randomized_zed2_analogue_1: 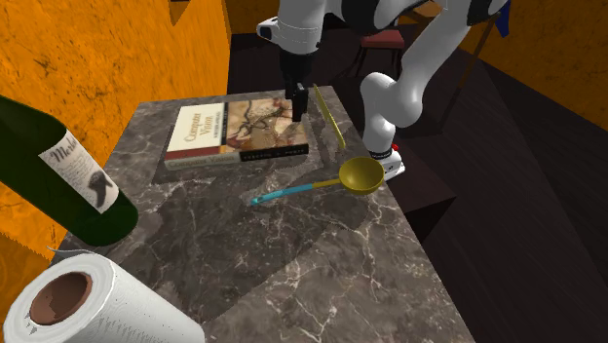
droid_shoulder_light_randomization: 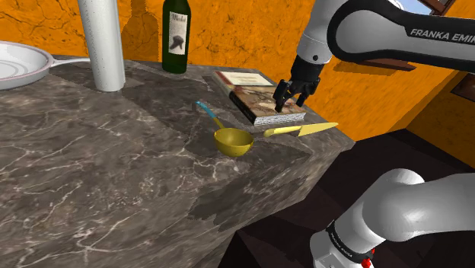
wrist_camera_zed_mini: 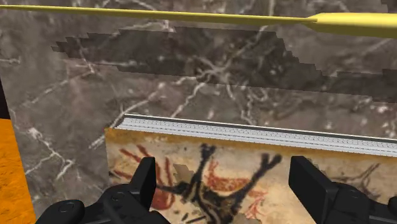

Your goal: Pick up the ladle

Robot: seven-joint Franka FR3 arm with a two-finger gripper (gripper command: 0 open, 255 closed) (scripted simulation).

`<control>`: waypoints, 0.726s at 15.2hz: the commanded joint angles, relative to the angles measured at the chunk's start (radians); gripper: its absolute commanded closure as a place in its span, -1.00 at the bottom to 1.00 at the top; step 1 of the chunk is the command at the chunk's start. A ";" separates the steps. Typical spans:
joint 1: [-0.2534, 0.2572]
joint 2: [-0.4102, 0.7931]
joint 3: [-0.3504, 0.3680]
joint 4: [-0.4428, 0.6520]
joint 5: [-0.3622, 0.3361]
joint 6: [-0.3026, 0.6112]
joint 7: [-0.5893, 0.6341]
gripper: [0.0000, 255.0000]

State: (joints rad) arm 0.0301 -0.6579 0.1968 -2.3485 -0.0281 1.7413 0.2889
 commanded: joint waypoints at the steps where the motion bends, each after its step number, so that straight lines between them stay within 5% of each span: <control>1: 0.010 0.029 0.039 0.031 0.018 0.004 0.048 -1.00; 11: 0.031 0.251 0.248 0.246 0.037 0.035 0.306 -1.00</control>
State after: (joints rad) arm 0.0601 -0.4324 0.4229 -2.1301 0.0110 1.7768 0.5653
